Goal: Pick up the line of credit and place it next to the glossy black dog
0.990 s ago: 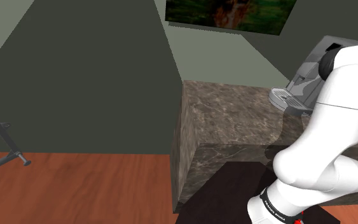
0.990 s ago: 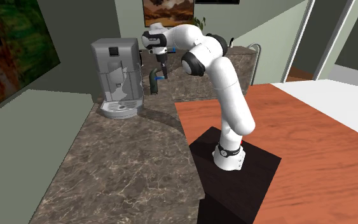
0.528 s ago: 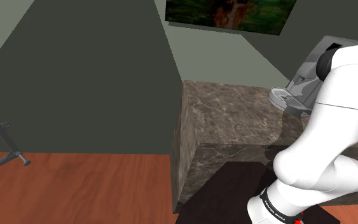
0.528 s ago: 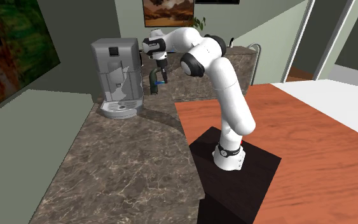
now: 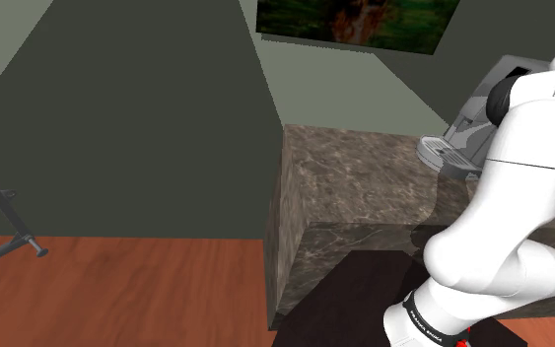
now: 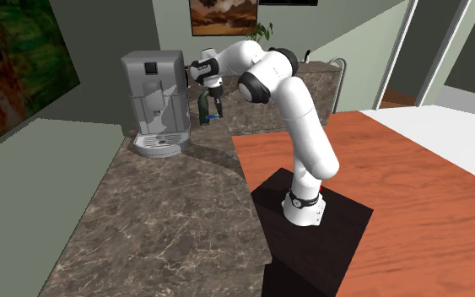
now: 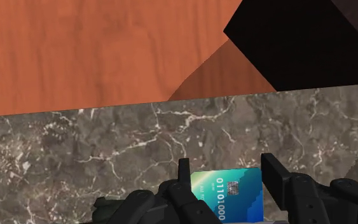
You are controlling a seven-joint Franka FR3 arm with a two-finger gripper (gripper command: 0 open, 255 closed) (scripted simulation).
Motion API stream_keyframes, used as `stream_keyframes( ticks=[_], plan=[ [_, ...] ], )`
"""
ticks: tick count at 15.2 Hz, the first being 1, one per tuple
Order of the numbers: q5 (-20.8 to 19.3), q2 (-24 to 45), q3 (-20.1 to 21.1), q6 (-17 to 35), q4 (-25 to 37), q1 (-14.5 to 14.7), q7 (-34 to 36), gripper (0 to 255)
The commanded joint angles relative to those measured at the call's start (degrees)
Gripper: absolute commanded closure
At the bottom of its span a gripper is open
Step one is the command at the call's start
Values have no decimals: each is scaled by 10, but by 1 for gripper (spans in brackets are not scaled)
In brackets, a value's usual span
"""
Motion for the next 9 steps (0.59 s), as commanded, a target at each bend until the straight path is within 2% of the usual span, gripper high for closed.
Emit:
stream_keyframes(
  ticks=[1,9],
  plan=[
    [4,4,3,14,-12,1,-1,255],
    [26,25,21,65,-50,-7,-10,255]
  ],
)
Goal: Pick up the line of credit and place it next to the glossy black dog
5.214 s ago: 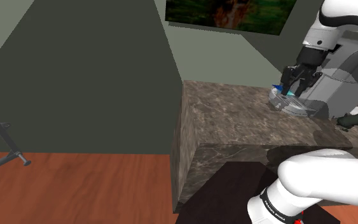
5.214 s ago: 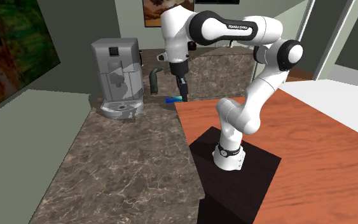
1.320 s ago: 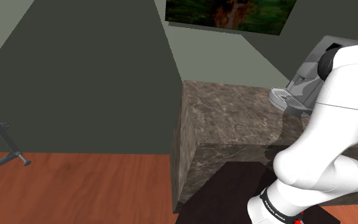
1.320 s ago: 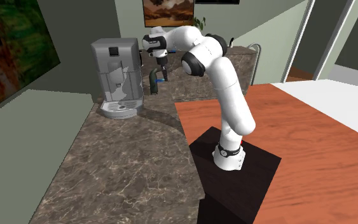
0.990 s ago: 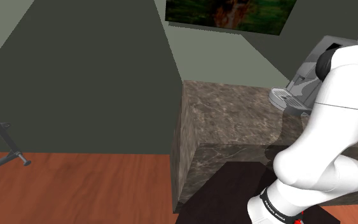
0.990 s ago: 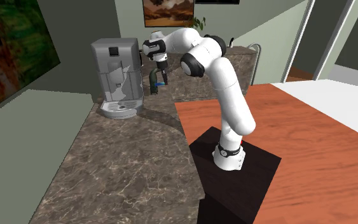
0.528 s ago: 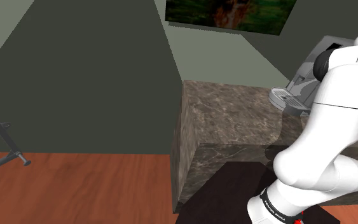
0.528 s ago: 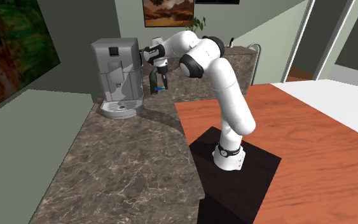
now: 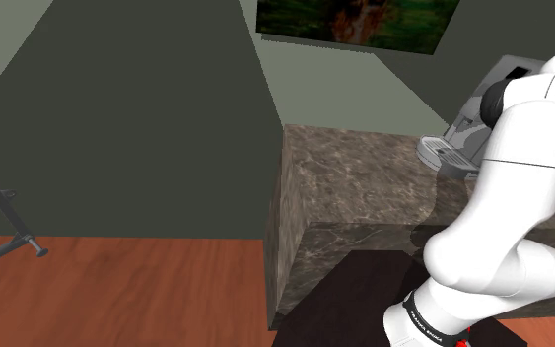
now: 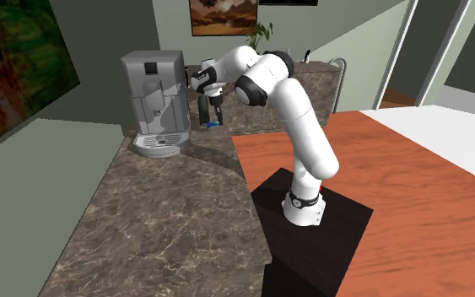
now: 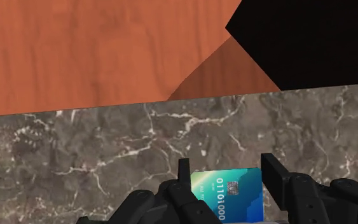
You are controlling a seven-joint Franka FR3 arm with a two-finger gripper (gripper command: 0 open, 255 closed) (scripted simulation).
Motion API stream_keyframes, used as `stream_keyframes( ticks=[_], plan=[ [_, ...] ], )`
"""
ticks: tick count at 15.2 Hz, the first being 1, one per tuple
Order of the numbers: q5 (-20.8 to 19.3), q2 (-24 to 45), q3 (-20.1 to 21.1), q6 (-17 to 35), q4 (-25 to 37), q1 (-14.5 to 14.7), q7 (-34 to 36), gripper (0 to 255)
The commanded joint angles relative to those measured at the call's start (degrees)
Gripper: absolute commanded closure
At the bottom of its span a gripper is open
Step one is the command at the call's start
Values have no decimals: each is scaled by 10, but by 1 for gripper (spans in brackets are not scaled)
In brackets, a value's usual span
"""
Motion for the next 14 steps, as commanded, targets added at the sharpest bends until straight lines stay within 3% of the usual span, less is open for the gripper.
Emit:
stream_keyframes(
  ticks=[1,9,14],
  plan=[
    [6,6,5,12,-8,-3,-2,255],
    [32,33,29,59,-36,-17,-14,255],
    [32,33,29,59,-36,-17,-14,255]
  ],
)
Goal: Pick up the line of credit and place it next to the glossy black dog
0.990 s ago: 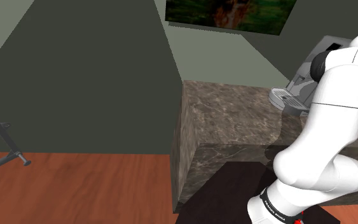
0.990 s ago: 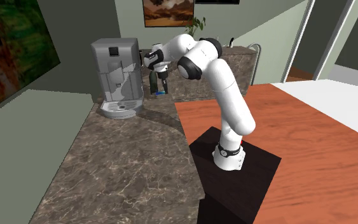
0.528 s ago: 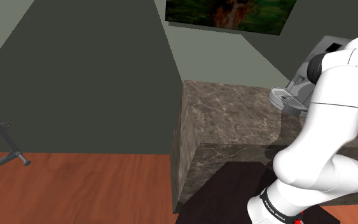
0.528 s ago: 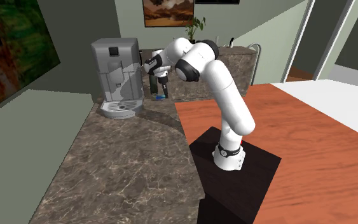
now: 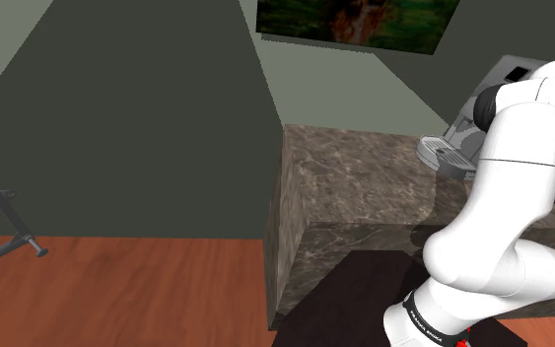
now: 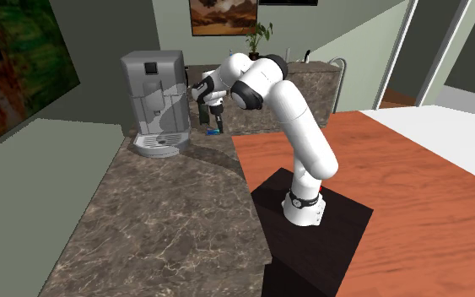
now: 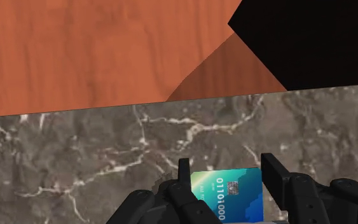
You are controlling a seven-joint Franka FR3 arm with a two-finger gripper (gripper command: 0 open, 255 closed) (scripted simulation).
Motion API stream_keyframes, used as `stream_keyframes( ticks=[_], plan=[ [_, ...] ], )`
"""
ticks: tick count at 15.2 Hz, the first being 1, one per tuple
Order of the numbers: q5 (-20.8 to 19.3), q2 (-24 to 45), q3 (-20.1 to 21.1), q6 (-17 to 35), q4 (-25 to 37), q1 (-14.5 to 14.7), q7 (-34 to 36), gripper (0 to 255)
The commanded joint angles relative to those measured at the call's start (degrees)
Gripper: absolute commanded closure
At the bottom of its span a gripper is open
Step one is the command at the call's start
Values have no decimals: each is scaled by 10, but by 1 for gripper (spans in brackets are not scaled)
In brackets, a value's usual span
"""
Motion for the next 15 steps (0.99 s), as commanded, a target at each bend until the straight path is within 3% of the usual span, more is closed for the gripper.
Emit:
stream_keyframes(
  ticks=[1,2,3,8,12,15],
  plan=[
    [0,0,0,0,0,0,0,255],
    [0,0,0,0,0,0,0,255],
    [0,0,0,0,0,0,0,0],
    [0,0,0,0,0,0,0,0],
    [-25,-23,-21,-61,47,10,17,0],
    [-25,-23,-21,-61,47,10,17,0]
  ],
)
